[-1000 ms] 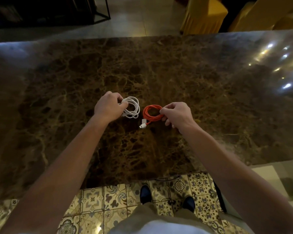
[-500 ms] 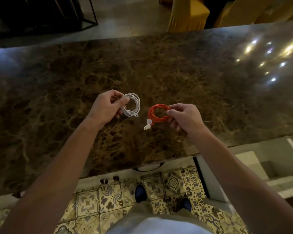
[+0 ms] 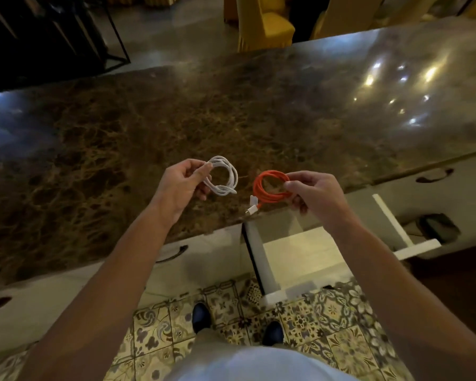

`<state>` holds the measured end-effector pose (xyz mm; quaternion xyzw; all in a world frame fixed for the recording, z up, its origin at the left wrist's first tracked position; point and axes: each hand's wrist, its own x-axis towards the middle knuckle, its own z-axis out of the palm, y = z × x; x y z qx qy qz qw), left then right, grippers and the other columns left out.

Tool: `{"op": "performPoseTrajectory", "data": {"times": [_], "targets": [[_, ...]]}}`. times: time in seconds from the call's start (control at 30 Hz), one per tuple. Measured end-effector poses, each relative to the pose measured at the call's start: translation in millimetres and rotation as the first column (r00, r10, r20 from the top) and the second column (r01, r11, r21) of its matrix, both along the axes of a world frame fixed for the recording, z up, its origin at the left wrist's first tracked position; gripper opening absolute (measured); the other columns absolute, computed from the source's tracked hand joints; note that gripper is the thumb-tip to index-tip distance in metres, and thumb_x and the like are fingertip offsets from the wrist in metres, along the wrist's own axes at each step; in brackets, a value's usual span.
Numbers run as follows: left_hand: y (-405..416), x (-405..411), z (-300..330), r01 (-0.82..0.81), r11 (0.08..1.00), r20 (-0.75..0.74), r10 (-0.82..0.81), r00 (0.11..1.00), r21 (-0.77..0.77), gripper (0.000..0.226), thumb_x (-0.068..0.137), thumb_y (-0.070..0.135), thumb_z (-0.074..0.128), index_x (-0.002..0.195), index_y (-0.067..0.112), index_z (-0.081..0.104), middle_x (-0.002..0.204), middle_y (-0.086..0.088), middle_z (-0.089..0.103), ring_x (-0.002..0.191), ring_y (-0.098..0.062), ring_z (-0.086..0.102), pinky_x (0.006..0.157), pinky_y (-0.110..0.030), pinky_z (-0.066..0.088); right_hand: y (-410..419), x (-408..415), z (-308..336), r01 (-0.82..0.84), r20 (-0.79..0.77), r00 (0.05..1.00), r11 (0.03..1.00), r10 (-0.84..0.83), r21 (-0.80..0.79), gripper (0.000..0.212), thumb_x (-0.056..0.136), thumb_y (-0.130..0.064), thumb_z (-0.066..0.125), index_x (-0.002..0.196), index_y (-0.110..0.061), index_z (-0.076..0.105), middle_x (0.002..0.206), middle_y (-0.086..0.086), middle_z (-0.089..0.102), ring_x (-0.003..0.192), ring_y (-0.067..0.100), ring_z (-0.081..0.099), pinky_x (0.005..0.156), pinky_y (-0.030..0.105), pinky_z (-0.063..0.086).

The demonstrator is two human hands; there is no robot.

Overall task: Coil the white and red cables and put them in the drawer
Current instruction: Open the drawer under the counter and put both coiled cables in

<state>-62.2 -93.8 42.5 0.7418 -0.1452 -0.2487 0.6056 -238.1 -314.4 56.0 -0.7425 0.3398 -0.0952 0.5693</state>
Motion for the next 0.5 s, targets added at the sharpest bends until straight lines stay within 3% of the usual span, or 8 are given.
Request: {"op": "performPoseTrajectory", "data": {"times": [0.23,0.37,0.5], "targets": [[-58.3,-71.4,-20.5,0.031,0.998,-0.076,-0.035,0.997,-0.062,0.009,0.102,0.015,0.064,0.108,0.011,0.070,0.071,-0.006,0.071,0.056,-0.012,0.067,0.052,-0.023,0.058,-64.3,-68.6,-12.1,0.035,-0.034,0.999,0.999,-0.034,0.022,0.013,0.097,-0.015,0.070,0.107,-0.013,0.079,0.079,0.014,0.075,0.060,0.017,0.063,0.050,0.028,0.049],[-80.5,-97.5,-31.7,0.113,0.994,-0.061,-0.113,0.992,0.007,0.015,0.105,0.013,0.060,0.118,0.008,0.066,0.077,-0.010,0.070,0.057,-0.010,0.068,0.054,-0.022,0.059,-92.1,-91.7,-21.5,0.055,-0.097,0.994,0.998,-0.056,-0.006,0.011,0.098,-0.016,0.069,0.106,-0.015,0.077,0.073,0.004,0.075,0.059,0.013,0.065,0.052,0.030,0.052],[-98.3,-112.0,-49.7,0.215,0.973,-0.062,-0.211,0.976,0.080,0.018,0.105,0.014,0.059,0.120,0.007,0.066,0.081,-0.010,0.070,0.063,-0.017,0.070,0.058,-0.027,0.060,-112.6,-100.5,-32.3,0.002,-0.201,0.979,0.997,-0.018,-0.077,0.013,0.099,-0.020,0.069,0.111,-0.016,0.074,0.083,0.007,0.075,0.069,0.020,0.069,0.065,0.037,0.057]]}}
